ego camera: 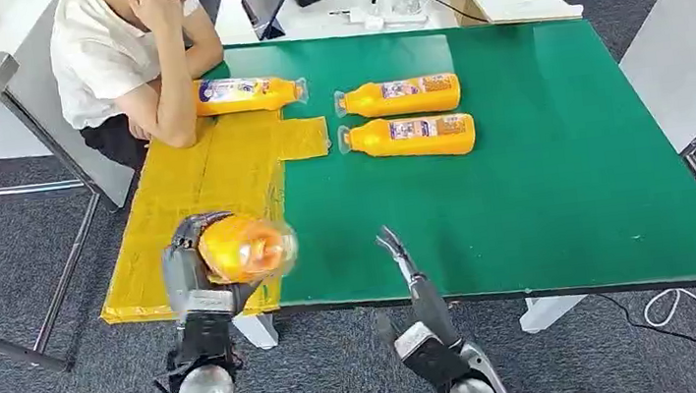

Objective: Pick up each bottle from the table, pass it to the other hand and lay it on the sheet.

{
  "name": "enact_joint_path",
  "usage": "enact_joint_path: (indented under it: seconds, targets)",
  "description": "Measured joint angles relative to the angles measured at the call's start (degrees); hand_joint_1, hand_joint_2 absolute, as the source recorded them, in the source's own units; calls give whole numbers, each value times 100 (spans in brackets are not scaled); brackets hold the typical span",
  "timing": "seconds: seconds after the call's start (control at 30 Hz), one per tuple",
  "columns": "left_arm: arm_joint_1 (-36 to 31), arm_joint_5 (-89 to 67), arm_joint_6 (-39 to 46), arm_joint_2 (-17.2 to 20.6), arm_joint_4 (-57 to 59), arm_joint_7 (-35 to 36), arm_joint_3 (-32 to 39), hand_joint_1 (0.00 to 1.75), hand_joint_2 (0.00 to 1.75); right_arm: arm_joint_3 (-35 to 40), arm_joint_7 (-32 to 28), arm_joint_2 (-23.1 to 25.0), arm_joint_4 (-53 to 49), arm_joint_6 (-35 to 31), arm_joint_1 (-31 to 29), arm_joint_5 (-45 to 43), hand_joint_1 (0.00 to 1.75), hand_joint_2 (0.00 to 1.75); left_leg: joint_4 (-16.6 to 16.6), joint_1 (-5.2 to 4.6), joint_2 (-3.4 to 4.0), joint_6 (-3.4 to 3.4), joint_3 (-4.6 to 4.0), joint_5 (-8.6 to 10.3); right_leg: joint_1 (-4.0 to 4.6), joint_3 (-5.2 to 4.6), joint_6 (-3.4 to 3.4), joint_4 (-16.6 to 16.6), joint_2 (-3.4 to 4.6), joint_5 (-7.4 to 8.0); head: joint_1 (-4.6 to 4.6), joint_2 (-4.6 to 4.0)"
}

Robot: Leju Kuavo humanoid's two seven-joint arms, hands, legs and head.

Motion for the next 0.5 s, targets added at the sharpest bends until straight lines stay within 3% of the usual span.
enact_joint_path:
  seconds: [0.07,0.37,0.5]
  targets:
    - [-154,-787,50,-94,182,51,330,175,175,15,0,18,-163,9,5,29,0,0,0,0,1,0,2,2,0,0,-1,0,0,2,2,0]
    - [-271,-839,68,-243,438,72,766,175,175,20,4,22,-444,11,47,33,0,0,0,-1,6,3,3,4,0,0,0,1,1,4,-2,0]
    - [-550,-1336,46,-234,812,659,827,175,175,55,-92,53,-458,83,36,-66,0,0,0,0,-1,2,1,4,0,0,0,0,-2,3,2,0]
